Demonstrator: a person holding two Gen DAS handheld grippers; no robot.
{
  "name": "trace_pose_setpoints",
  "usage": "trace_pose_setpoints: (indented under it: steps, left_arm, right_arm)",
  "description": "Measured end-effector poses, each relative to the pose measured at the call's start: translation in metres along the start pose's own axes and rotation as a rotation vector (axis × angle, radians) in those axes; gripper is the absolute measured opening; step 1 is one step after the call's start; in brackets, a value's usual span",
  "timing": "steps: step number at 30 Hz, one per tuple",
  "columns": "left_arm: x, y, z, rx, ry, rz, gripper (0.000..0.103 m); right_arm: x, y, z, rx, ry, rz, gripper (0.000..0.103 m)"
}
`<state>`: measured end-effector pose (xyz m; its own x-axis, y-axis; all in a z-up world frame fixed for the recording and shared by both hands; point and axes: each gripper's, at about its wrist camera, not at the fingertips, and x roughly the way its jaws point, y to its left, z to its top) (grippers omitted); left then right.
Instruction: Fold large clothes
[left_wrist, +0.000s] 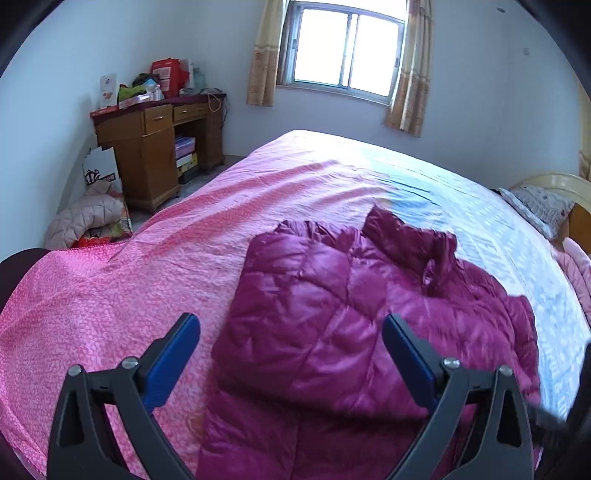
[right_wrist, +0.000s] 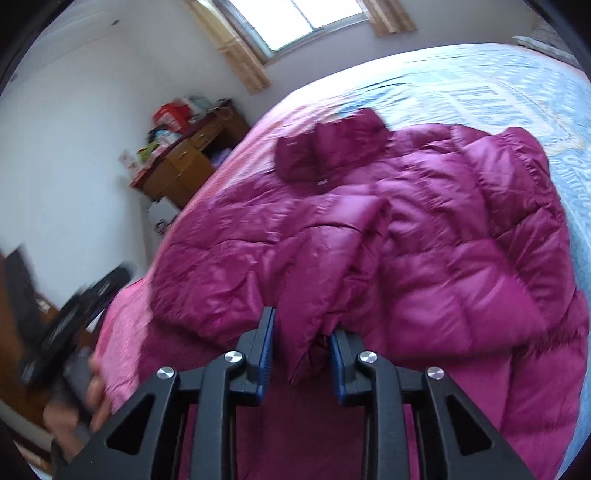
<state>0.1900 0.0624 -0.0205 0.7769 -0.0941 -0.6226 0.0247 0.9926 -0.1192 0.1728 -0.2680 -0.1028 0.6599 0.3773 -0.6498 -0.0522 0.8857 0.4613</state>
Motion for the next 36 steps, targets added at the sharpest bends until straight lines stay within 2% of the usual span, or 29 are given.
trace_pose_setpoints:
  steps: [4, 7, 9, 12, 14, 16, 17, 21, 25, 29, 31, 33, 36]
  left_arm:
    - [0.03, -0.01, 0.001, 0.05, 0.011, 0.14, 0.101]
    - [0.062, -0.007, -0.01, 0.053, 0.103, 0.217, 0.101]
    - [0.078, -0.002, -0.02, 0.032, 0.154, 0.218, 0.101]
    - [0.084, 0.004, -0.025, 0.013, 0.163, 0.202, 0.102]
    - [0.085, 0.006, -0.021, 0.032, 0.175, 0.198, 0.103]
    - [0.083, 0.008, -0.015, 0.052, 0.195, 0.178, 0.103]
    - [0.08, 0.009, -0.011, 0.053, 0.199, 0.171, 0.103]
    - [0.057, 0.015, 0.026, 0.027, 0.136, 0.094, 0.103]
    - [0.052, 0.003, 0.071, 0.064, 0.081, 0.059, 0.103]
    - [0.07, -0.02, 0.111, 0.108, 0.073, 0.036, 0.103]
    - [0.084, -0.03, 0.118, 0.126, 0.073, 0.049, 0.103]
    - [0.096, -0.036, 0.118, 0.134, 0.088, 0.048, 0.103]
    - [0.119, -0.049, 0.108, 0.118, 0.127, 0.036, 0.103]
  right_arm:
    - [0.006, -0.004, -0.019, -0.059, 0.031, -0.1, 0.027]
    - [0.008, -0.013, -0.023, -0.057, 0.03, -0.078, 0.028]
    - [0.009, -0.013, -0.021, -0.059, 0.043, -0.074, 0.03]
    - [0.004, -0.015, -0.018, -0.04, 0.081, -0.056, 0.036]
    - [-0.004, -0.017, -0.015, -0.021, 0.106, -0.066, 0.044]
    - [-0.017, -0.02, -0.01, 0.004, 0.125, -0.06, 0.059]
    - [-0.025, -0.023, -0.005, 0.014, 0.122, -0.049, 0.06]
    - [-0.061, -0.032, 0.037, 0.036, 0.074, -0.017, 0.062]
    - [-0.064, -0.039, 0.099, 0.036, 0.046, -0.033, 0.062]
    - [-0.044, -0.052, 0.166, 0.097, 0.029, -0.04, 0.062]
    - [-0.026, -0.06, 0.194, 0.139, 0.034, -0.022, 0.062]
    - [0.0, -0.071, 0.215, 0.197, 0.045, -0.037, 0.062]
    - [0.042, -0.081, 0.228, 0.231, 0.08, -0.087, 0.062]
